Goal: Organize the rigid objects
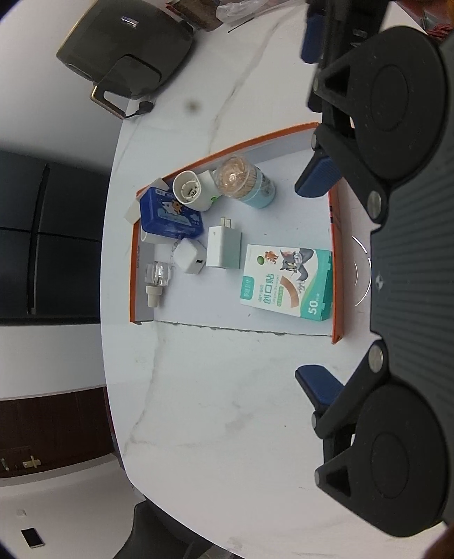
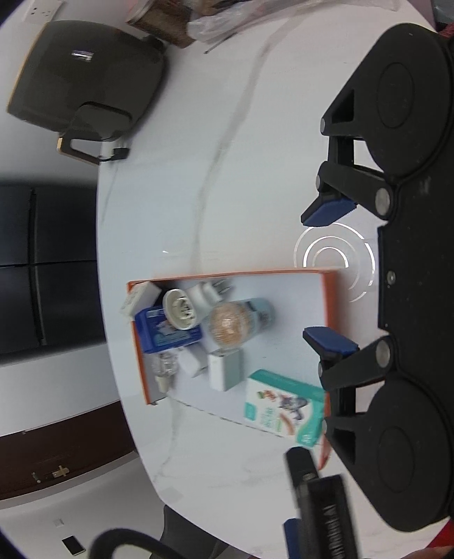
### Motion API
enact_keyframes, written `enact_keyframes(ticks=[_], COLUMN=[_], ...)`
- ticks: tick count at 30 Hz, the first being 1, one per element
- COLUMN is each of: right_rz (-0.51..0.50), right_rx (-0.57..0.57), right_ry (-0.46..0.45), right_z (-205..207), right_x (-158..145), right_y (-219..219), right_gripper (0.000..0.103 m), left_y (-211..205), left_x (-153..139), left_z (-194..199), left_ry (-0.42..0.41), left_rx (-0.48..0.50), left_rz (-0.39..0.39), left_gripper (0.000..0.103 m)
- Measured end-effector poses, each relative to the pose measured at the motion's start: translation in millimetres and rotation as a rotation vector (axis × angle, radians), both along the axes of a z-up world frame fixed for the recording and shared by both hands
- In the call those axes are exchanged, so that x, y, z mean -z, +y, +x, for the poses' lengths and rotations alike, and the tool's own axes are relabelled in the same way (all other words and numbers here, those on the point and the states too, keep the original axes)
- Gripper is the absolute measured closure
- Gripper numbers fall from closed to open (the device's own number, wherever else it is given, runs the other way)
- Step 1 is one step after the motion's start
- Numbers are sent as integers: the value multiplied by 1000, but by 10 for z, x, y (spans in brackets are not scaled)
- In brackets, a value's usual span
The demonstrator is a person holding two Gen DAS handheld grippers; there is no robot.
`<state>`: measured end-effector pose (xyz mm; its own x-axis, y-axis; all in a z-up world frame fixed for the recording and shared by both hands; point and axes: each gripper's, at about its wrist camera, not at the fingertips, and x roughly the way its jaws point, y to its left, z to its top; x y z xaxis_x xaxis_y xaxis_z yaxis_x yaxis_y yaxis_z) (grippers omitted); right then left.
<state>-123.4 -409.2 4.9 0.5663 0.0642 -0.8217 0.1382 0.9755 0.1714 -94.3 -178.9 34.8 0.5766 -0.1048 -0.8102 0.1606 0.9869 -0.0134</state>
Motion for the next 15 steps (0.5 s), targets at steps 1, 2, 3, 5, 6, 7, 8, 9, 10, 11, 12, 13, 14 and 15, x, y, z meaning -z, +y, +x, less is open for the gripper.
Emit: enact_keyframes(ticks=[1, 2, 3, 5, 6, 7, 8, 9, 10, 11, 12, 13, 14, 15], right_rz=[2, 2, 1, 6, 8, 10, 13, 13, 12, 12, 12, 13, 12, 11], right_rx=[-3, -6, -7, -13, -13, -13, -17, -20, -22, -23, -22, -21, -21, -21], right_ry=[6, 9, 13, 19, 22, 24, 25, 24, 23, 20, 19, 18, 18, 18], right_z=[-29, -54, -77, -108, -120, -129, -134, -143, -147, -154, -161, -164, -165, -168], right_x=[16, 27, 38, 53, 60, 63, 60, 56, 51, 47, 43, 42, 43, 44], right_y=[5, 12, 17, 22, 19, 21, 22, 26, 29, 31, 28, 27, 27, 28], right_gripper=[26, 26, 26, 26, 26, 26, 26, 26, 26, 26, 25, 25, 25, 25], left_y=[-12, -22, -33, -59, -68, -78, -87, -94, -98, -101, -102, -106, -108, -106], left_x=[5, 15, 24, 31, 32, 32, 29, 25, 22, 21, 19, 20, 22, 22], left_z=[-17, -32, -50, -87, -102, -111, -118, -127, -136, -143, -151, -158, -161, -166], left_ry=[3, 6, 7, 7, 6, 7, 8, 6, 6, 6, 3, 4, 6, 6], left_rx=[-1, -1, 3, 7, 8, 12, 13, 13, 15, 15, 13, 14, 16, 15], left_rz=[3, 8, 10, 17, 19, 19, 19, 23, 22, 22, 24, 25, 24, 24], left_gripper=[0, 0, 0, 0, 0, 0, 0, 0, 0, 0, 0, 0, 0, 0])
